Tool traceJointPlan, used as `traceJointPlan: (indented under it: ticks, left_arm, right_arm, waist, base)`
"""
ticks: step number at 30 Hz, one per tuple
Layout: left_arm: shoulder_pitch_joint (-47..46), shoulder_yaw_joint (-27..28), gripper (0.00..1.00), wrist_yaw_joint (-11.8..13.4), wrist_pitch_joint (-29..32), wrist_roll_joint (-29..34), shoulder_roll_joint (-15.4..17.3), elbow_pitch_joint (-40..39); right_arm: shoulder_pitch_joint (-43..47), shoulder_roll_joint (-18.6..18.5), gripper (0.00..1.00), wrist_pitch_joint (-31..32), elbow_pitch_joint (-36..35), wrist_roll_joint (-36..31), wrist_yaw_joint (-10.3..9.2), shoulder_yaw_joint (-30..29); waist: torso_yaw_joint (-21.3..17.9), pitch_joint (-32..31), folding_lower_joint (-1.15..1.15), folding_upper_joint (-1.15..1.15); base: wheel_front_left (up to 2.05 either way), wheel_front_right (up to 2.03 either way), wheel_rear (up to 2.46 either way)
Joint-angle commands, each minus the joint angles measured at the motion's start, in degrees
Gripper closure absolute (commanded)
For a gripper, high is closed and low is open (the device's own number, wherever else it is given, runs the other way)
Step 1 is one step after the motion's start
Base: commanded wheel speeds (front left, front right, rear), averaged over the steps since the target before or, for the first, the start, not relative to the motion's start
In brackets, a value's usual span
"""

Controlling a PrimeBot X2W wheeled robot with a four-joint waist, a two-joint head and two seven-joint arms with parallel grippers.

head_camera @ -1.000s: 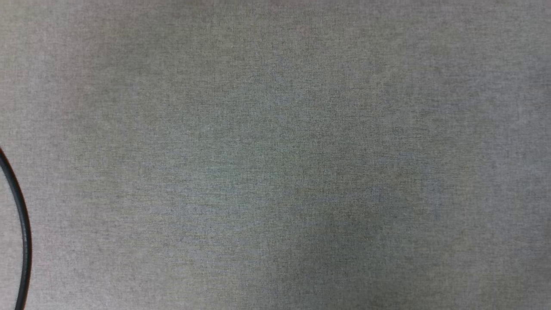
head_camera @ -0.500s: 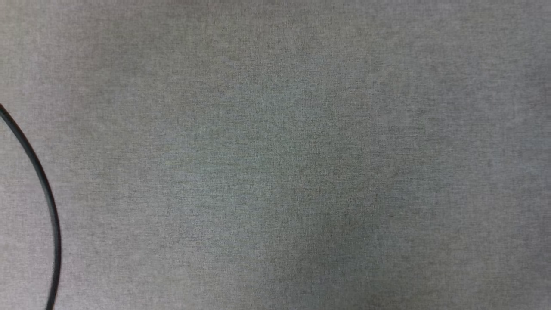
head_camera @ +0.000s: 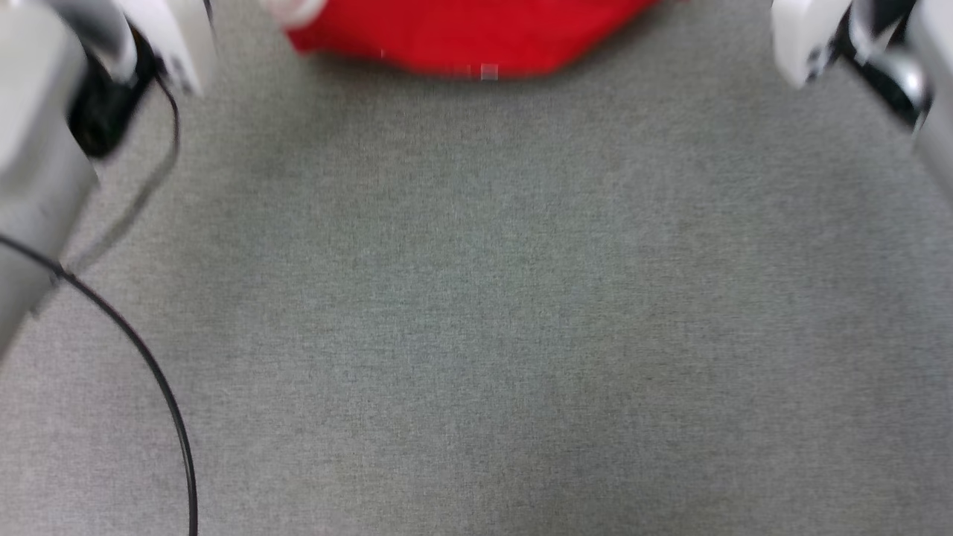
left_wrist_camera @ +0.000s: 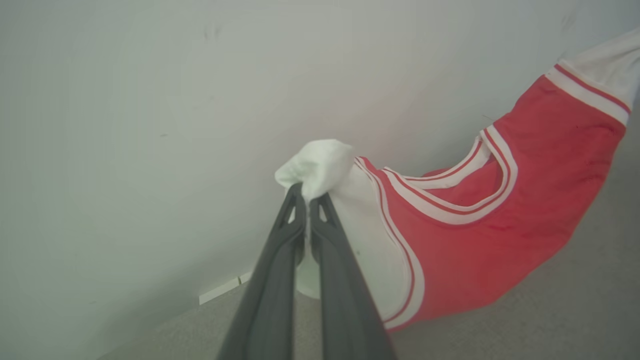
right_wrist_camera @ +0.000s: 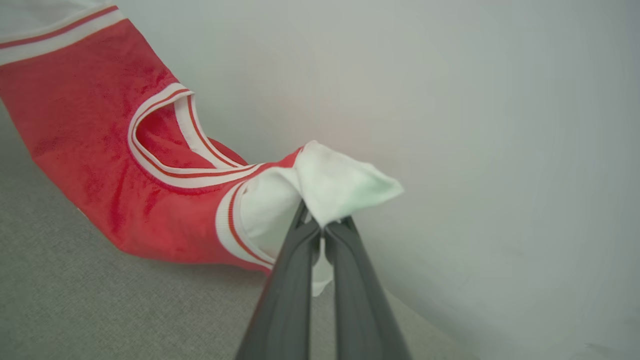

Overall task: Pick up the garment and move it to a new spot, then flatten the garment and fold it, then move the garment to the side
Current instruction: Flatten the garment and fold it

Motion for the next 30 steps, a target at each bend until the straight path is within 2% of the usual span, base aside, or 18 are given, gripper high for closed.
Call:
traceJointPlan:
  ticks: [1, 6, 14, 15, 16, 17, 18, 23, 27, 30]
  left_arm:
    - [4.8, -0.3, 1.0, 0.5, -1.1, -1.1, 0.6, -1.1]
    - [17.9, -0.4, 1.0, 3.5, -3.2, -3.4, 2.7, -6.1]
    - [39.5, 0.8, 1.0, 12.0, -4.2, -6.3, 8.3, -18.7]
    - [39.5, 0.8, 1.0, 12.0, -4.2, -6.3, 8.3, -18.7]
    - [44.6, 1.4, 1.0, 14.2, -4.3, -7.5, 9.6, -21.8]
    - [46.9, 2.0, 1.0, 15.3, -4.3, -7.7, 10.5, -23.1]
    - [46.9, 2.0, 1.0, 15.3, -4.3, -7.7, 10.5, -23.1]
    - [59.0, 5.4, 1.0, 19.6, -4.3, -8.7, 13.4, -28.7]
    - [68.7, 9.4, 1.0, 22.4, -4.4, -9.4, 13.5, -32.4]
    - [75.4, 12.3, 1.0, 23.9, -4.4, -8.6, 13.1, -33.5]
  right_arm:
    - [3.8, -0.7, 1.0, -1.1, -1.3, 1.9, -0.04, 0.9]
    - [12.5, -4.1, 1.0, -2.6, -5.3, 5.6, -0.04, 4.2]
    - [27.7, -10.4, 1.0, -3.8, -11.8, 9.6, -0.04, 9.3]
    - [27.7, -10.4, 1.0, -3.8, -11.8, 9.6, -0.04, 9.3]
    - [31.2, -11.7, 1.0, -4.2, -12.7, 10.4, -0.04, 9.4]
    - [32.9, -12.3, 1.0, -4.3, -13.1, 10.4, -0.04, 9.6]
    - [32.9, -12.3, 1.0, -4.3, -13.1, 10.4, -0.04, 9.6]
    - [43.1, -14.9, 1.0, -5.3, -15.2, 12.2, -0.04, 8.8]
    - [51.8, -17.2, 1.0, -6.4, -17.0, 10.9, -0.04, 8.2]
    - [58.1, -18.4, 1.0, -7.5, -18.1, 11.4, -0.05, 5.3]
  waist:
    - [-0.8, -3.0, 0.0, 0.0]
    - [-1.6, -6.5, 0.0, 0.0]
    - [-2.2, -13.5, 0.0, 0.0]
    - [-2.2, -13.5, 0.0, 0.0]
    - [-2.3, -15.1, 0.0, 0.0]
    - [-2.4, -15.9, 0.0, 0.0]
    - [-2.4, -15.9, 0.0, 0.0]
    - [-2.5, -19.5, 0.0, 0.0]
    - [-2.6, -21.3, 0.0, 0.0]
    - [-2.5, -22.5, 0.0, 0.0]
  base:
    - [0.0, 0.0, 0.0]
    - [0.0, 0.0, 0.0]
    - [0.0, 0.0, 0.0]
    - [0.0, 0.0, 0.0]
    - [0.0, 0.0, 0.0]
    - [0.0, 0.0, 0.0]
    - [0.0, 0.0, 0.0]
    - [0.0, 0.0, 0.0]
    - [0.0, 0.0, 0.0]
    - [0.0, 0.0, 0.0]
